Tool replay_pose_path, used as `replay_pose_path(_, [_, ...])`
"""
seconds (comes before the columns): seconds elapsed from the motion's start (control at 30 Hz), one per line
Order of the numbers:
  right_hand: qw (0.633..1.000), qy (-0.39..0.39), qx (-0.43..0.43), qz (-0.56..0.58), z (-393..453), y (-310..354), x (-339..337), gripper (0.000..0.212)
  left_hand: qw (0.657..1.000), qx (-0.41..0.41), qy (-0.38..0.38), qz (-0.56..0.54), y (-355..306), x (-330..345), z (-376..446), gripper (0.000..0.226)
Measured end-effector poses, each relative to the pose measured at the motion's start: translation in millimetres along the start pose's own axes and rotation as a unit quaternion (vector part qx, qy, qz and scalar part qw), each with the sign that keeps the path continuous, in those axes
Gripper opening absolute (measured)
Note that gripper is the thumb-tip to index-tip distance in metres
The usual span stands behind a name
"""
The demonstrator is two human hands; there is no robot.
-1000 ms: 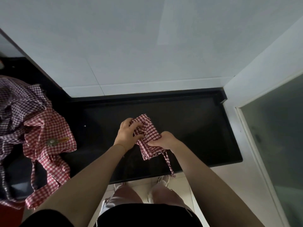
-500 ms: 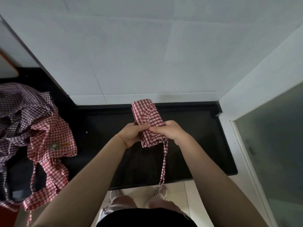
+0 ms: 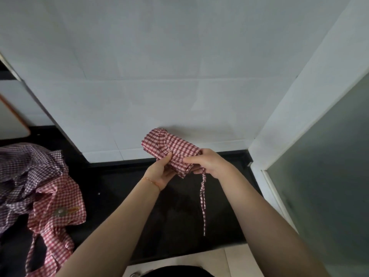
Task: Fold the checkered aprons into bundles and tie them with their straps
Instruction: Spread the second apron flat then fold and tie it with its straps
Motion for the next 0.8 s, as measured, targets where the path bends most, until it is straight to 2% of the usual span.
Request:
replay_pose_path(0.07, [0.994, -0.056, -0.031, -0.085, 2, 4, -9, 0.063, 0.992, -0.024, -0.038, 0.116, 1, -5, -2, 0.035])
replay_pose_path(0.13, [0.972, -0.081, -0.054, -0.215, 3, 7, -17, 0.066, 0.963, -0.001, -0.135, 0.231, 0, -22, 2, 0.048])
replay_pose_path(0.2, [0.928, -0.061, -0.071, -0.360, 1, 10, -21, 0.050, 0.890, 0.108, -0.242, 0.372, -14, -39, 3, 0.066])
replay_pose_path(0.23, [0.907, -0.036, -0.080, -0.413, -1, 13, -21, 0.040, 0.849, 0.171, -0.258, 0.428, -24, -39, 1, 0.062])
replay_pose_path(0.27, [0.890, 0.000, -0.084, -0.448, -2, 14, -19, 0.034, 0.823, 0.220, -0.240, 0.465, -32, -34, -2, 0.053])
replay_pose_path(0.3, [0.876, 0.040, -0.090, -0.472, -4, 15, -16, 0.034, 0.824, 0.236, -0.193, 0.478, -37, -28, 1, 0.042])
replay_pose_path(0.33, [0.862, 0.076, -0.098, -0.491, -5, 17, -11, 0.037, 0.835, 0.219, -0.130, 0.489, -38, -20, 3, 0.034])
replay_pose_path(0.37, [0.851, 0.105, -0.115, -0.502, -8, 19, -6, 0.038, 0.836, 0.166, -0.057, 0.519, -34, -12, 4, 0.031])
replay_pose_path(0.43, [0.843, 0.144, -0.155, -0.495, -11, 25, 3, 0.035, 0.812, 0.045, 0.089, 0.574, -20, -4, 0, 0.035])
replay_pose_path(0.47, [0.847, 0.155, -0.172, -0.479, -13, 29, 5, 0.033, 0.814, 0.001, 0.151, 0.561, -11, -6, 0, 0.038])
replay_pose_path(0.5, [0.853, 0.162, -0.185, -0.461, -15, 32, 6, 0.031, 0.831, -0.040, 0.193, 0.520, -3, -9, 0, 0.041])
replay_pose_path(0.57, [0.868, 0.166, -0.199, -0.424, -16, 34, 5, 0.033, 0.874, -0.099, 0.233, 0.416, 10, -17, -1, 0.045])
replay_pose_path(0.6, [0.877, 0.167, -0.199, -0.405, -15, 34, 3, 0.035, 0.881, -0.110, 0.261, 0.379, 14, -19, -1, 0.049])
replay_pose_path(0.7, [0.902, 0.175, -0.194, -0.343, -14, 29, -5, 0.037, 0.864, -0.113, 0.359, 0.334, 23, -13, -5, 0.065])
replay_pose_path(0.8, [0.916, 0.183, -0.193, -0.301, -16, 28, -10, 0.036, 0.870, -0.093, 0.374, 0.307, 28, -8, -3, 0.069])
Point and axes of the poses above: each hand's wrist, its own z-axis towards the middle knuckle, its own x-axis out of the palm, y = z × x, the point moved 4 cm from there along z, towards the middle knuckle, and after that the axes turned 5 degrees about z, right-handed, at the moved point
